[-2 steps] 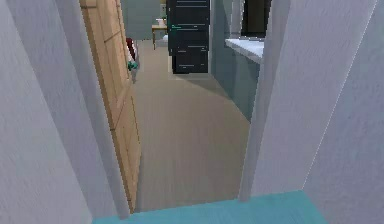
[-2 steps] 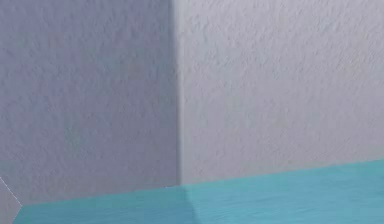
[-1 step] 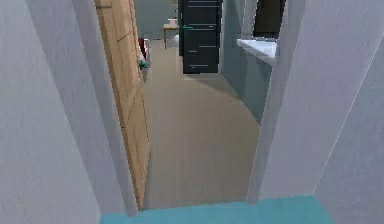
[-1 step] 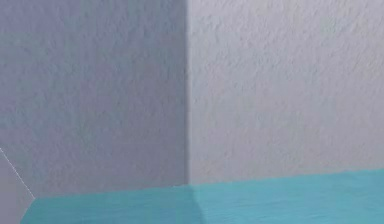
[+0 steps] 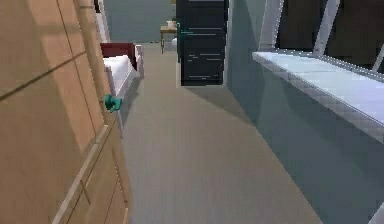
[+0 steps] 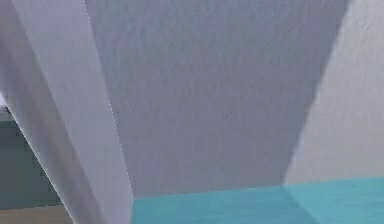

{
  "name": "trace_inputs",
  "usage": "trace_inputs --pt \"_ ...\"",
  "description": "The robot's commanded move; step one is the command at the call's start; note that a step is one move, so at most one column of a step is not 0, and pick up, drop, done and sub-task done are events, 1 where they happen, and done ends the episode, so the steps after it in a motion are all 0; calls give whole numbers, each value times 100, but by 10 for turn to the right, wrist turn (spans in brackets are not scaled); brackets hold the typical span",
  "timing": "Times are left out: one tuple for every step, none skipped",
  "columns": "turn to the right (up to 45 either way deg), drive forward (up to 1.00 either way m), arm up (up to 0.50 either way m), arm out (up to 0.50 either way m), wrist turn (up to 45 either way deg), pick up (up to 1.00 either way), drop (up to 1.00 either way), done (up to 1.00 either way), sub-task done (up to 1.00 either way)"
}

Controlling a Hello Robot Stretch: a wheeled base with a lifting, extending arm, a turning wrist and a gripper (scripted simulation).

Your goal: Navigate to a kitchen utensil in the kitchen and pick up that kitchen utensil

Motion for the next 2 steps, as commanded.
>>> trace_inputs --pt "-360 0 0 0 0 0 0 0 0" --pt "0 5 0 0 0 0 0 0 0"
